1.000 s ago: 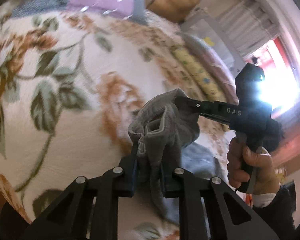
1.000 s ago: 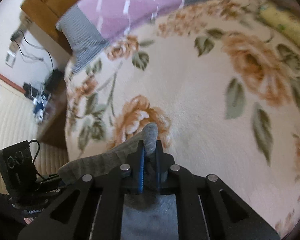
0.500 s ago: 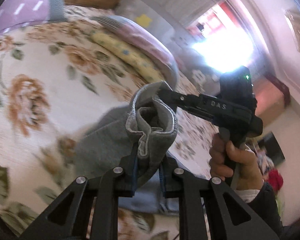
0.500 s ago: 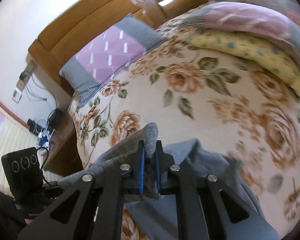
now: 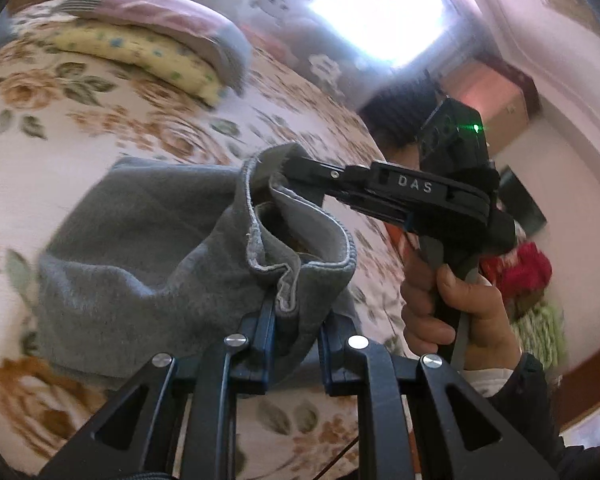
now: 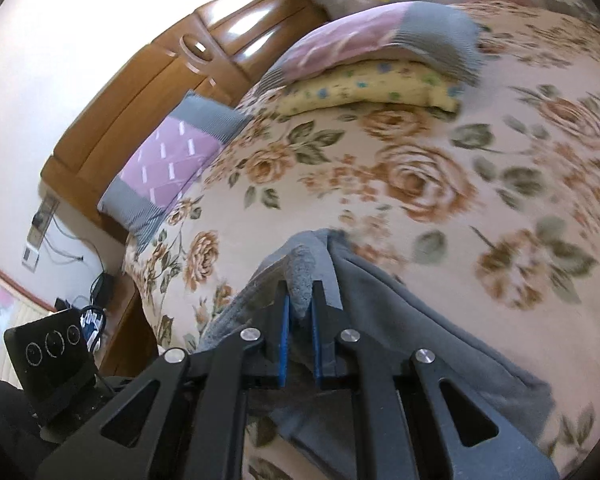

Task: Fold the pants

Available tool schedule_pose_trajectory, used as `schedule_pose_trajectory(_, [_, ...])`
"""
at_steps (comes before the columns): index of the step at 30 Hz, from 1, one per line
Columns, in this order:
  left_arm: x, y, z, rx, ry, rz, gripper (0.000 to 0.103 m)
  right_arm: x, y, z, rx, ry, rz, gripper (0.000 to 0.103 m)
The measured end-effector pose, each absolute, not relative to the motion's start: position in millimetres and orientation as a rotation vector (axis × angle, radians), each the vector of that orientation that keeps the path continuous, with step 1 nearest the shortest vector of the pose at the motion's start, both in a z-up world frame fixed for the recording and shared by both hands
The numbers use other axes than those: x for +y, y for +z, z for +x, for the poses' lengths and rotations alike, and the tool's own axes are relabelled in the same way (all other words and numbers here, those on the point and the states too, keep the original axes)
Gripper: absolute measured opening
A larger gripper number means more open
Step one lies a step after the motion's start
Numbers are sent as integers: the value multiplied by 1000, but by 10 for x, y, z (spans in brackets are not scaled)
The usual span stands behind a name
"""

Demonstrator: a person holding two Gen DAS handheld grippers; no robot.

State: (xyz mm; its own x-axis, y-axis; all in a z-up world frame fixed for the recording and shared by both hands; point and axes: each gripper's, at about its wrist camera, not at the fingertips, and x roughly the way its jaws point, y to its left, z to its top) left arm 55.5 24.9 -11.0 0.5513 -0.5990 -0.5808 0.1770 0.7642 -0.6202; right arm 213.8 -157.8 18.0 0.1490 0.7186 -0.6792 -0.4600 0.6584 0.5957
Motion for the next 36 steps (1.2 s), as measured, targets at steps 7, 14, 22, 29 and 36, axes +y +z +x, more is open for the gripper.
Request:
schedule_pose_trajectory(7, [-336, -201, 673, 929, -559, -456, 16, -2241, 93, 2031, 1117, 798, 346, 10])
schedule_pose_trajectory(14, [-726, -243, 788, 961, -608, -403, 16, -2710, -27, 1990, 1104, 749, 418, 10])
schedule_pose_trajectory(22, [-996, -409, 836, 1001, -622, -357, 16, -3005, -252, 2031, 1117, 712, 451, 10])
schedule_pose_trajectory(29, [-1216, -601, 872, 1032, -651, -268, 24, -3243, -679, 2034, 1171, 646, 522, 17])
schedule_pose_trajectory(36, [-1196, -396, 589, 974, -753, -192, 46, -3384, -498, 1906, 1141, 501, 483, 75])
